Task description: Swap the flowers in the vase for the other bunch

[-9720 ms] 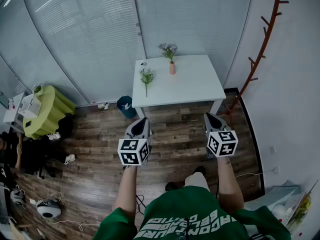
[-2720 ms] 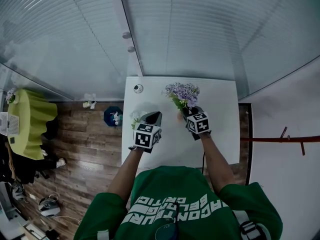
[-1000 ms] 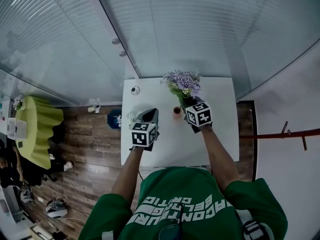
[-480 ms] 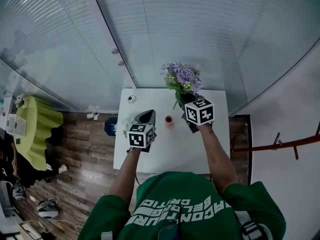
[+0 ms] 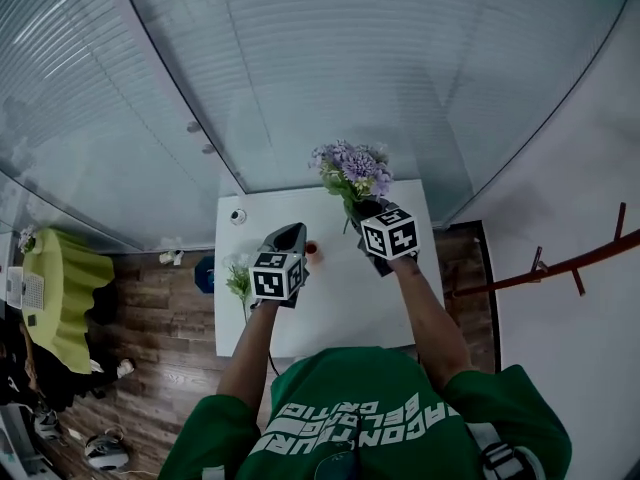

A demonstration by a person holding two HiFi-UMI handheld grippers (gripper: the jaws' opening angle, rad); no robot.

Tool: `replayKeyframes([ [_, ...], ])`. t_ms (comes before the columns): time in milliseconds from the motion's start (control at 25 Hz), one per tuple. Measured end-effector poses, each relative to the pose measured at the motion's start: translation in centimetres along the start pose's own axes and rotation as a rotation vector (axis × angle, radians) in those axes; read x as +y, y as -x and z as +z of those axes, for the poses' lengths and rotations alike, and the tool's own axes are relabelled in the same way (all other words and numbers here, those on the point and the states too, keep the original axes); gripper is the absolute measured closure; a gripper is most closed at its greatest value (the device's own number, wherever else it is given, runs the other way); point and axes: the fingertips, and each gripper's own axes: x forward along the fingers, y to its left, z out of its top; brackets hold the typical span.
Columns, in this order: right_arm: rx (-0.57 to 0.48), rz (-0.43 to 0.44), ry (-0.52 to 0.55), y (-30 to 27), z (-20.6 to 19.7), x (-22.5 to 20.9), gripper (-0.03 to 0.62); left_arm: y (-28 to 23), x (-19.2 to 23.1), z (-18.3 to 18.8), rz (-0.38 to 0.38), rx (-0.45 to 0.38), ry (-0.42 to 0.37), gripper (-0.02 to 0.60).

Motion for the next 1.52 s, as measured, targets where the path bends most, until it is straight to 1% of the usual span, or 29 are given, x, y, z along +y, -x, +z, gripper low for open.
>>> replayKeyframes([
  [320, -0.002, -0.166, -0.078, 7.2, -3.0, -7.5, 0.565, -5.3, -7.8, 0.7, -0.163, 0.030, -0.073, 0.581],
  [520, -0.010, -0.274, -0.131, 12.5, -5.1, -11.3, 0.565, -8.0, -13.6, 0.8, -0.276, 0.051, -0.125, 0.581],
  [680, -0.003, -0.323, -0.156, 15.5, -6.6, -13.3, 0.565, -9.2, -16.9, 0.5, -0.322, 0.064, -0.150, 0.581],
  [880, 0.030, -0.341, -0.178, 16.3, -8.2, -14.8, 0.565, -10.2, -18.4, 0.0, -0.341, 0.081, -0.157, 0.582],
  [1080, 0.101, -0.329, -0.203, 15.8, -11.0, -15.5, 0.565, -10.6, -18.9, -1.2, -0.330, 0.101, -0.151, 0.581],
  [1360, 0.252, -0.281, -0.273, 13.6, -17.9, -17.1, 0.565, -11.6, -19.1, -4.4, -0.294, 0.147, -0.136, 0.581],
  [1520, 0.350, -0.238, -0.308, 12.6, -22.2, -17.8, 0.565, -12.2, -19.4, -6.7, -0.265, 0.180, -0.109, 0.581],
])
